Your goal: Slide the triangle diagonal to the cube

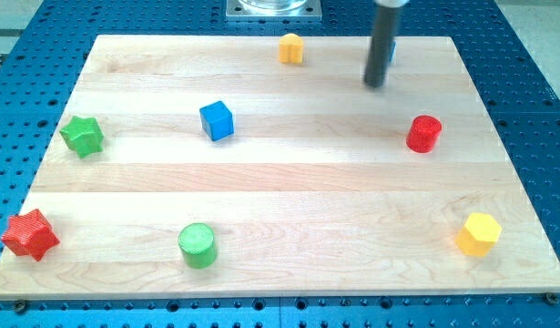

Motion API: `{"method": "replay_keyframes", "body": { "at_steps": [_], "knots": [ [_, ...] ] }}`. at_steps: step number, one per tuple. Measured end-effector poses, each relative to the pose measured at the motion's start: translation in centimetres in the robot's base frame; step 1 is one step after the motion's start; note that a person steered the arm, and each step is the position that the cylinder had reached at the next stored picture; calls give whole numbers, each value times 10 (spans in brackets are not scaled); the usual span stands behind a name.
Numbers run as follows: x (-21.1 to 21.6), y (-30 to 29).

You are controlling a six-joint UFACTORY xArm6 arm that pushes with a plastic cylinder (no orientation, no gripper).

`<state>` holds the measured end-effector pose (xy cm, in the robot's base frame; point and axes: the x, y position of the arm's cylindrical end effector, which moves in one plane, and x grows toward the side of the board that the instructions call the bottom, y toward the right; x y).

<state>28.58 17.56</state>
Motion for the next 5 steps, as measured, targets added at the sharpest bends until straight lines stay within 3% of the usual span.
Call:
{"method": "replay_keyframes", "body": {
  "at_steps": [1,3,5],
  "knots": [
    [-39,11],
    [-77,22],
    [-73,-89]
  ]
}}
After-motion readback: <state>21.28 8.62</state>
